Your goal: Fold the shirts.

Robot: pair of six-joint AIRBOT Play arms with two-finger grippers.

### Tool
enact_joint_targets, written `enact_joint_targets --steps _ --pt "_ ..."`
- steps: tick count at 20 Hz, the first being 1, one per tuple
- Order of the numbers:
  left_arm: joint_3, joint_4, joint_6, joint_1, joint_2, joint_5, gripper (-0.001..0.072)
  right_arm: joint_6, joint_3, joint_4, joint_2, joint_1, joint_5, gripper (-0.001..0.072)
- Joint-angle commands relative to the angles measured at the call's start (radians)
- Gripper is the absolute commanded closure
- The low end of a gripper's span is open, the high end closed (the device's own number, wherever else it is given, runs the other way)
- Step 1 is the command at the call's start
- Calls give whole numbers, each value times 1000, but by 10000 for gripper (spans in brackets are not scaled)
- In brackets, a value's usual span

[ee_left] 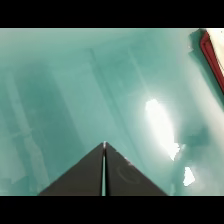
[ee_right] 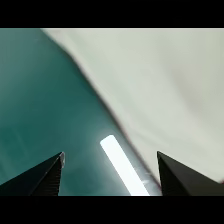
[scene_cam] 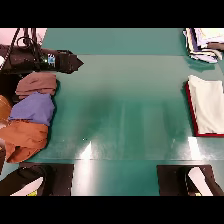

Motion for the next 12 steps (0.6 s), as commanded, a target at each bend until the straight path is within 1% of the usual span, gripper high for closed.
enact_joint_targets --steps 1,2,3,6,7,9,12 --pt "1 -1 1 0 0 10 682 0 -6 56 20 198 -24 59" --pt "1 -1 1 0 0 10 682 0 -6 50 20 274 -43 62" --pt "1 -1 1 0 0 10 682 0 -6 50 20 340 -70 94" --pt "1 -1 1 0 0 10 683 -2 -6 50 20 507 -138 614" --pt "1 -1 1 0 0 10 682 -2 -6 50 20 543 -151 695" --pt "1 -1 1 0 0 10 682 -2 -6 50 20 589 -163 695" --pt "1 -1 1 -1 0 10 682 -2 -6 50 20 601 -162 695"
